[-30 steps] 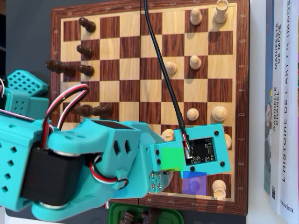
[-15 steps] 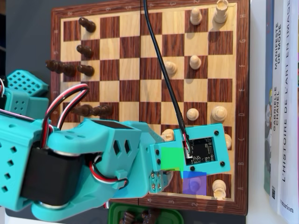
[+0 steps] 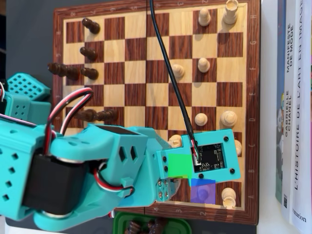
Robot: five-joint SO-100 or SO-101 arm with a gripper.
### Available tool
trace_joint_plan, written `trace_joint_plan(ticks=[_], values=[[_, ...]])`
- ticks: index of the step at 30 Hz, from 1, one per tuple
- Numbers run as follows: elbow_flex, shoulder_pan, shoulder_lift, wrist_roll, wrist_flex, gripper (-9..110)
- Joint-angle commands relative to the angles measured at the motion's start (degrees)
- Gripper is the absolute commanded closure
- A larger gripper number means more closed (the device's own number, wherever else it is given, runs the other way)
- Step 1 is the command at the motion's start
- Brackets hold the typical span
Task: Play chess
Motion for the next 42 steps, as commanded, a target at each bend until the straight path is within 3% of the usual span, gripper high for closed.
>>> trace_joint_plan(ticks=[1,42], values=[[-4.0,0.4,-0.9,-0.4,-0.6,85],[-4.3,2.1,-2.8,-0.6,0.1,85]])
